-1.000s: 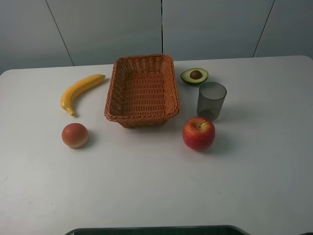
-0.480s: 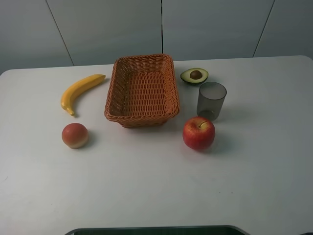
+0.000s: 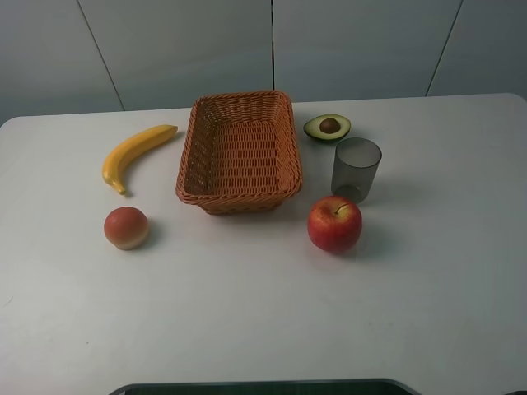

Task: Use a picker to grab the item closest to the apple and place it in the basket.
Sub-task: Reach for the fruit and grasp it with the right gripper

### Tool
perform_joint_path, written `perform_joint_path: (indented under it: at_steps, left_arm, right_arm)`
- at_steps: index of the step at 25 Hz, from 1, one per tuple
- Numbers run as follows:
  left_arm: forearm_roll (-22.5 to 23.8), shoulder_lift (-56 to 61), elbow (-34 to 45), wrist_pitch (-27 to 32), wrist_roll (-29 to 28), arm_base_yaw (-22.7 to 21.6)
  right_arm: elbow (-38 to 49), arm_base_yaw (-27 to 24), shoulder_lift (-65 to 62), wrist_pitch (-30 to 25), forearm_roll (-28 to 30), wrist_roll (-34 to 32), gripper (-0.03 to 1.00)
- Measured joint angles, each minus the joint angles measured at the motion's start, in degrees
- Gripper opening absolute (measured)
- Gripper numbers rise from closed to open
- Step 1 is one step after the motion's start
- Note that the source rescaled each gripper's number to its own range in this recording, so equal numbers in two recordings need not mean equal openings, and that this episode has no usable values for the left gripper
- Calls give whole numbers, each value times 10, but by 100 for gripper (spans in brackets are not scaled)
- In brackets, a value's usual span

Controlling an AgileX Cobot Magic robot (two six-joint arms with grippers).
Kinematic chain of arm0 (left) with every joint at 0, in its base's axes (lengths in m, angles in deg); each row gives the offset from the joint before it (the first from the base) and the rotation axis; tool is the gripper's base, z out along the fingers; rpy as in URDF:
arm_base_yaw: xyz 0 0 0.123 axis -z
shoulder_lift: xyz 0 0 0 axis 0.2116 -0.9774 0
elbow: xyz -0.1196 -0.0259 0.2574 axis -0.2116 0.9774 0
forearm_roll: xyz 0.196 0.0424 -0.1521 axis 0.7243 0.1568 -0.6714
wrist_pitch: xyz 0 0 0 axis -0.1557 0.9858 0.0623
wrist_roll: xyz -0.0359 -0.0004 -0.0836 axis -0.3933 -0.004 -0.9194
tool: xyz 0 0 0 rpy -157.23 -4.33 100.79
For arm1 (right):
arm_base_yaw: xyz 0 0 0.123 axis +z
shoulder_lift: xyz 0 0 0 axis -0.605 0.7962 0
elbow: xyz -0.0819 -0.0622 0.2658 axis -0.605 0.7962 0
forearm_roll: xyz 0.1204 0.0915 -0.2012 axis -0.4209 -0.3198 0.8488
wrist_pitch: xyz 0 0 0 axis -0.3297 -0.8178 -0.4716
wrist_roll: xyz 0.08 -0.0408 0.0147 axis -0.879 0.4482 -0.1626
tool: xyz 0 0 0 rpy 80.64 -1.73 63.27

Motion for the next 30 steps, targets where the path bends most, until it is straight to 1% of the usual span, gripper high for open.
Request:
perform_joint_path:
  at_steps: [14, 15, 19, 21, 27, 30]
  left_arm:
    - [0, 0, 0, 0, 0, 0]
    - [0, 0, 0, 0, 0, 0]
    - [0, 0, 0, 0, 0, 0]
    - [0, 0, 0, 0, 0, 0]
    - [0, 0, 0, 0, 0, 0]
    - [0, 0, 0, 0, 0, 0]
  right_arm:
    - [0, 5, 2, 1, 7, -1, 80]
    - [-1, 5, 9, -5, 7, -1, 80]
    - [-36, 5, 90, -34, 10, -1, 80]
    - [-58, 5, 141, -35, 22, -1, 80]
    - [-117, 5, 297, -27, 53, -1, 80]
    - [-128, 5, 368, -1, 53, -1, 80]
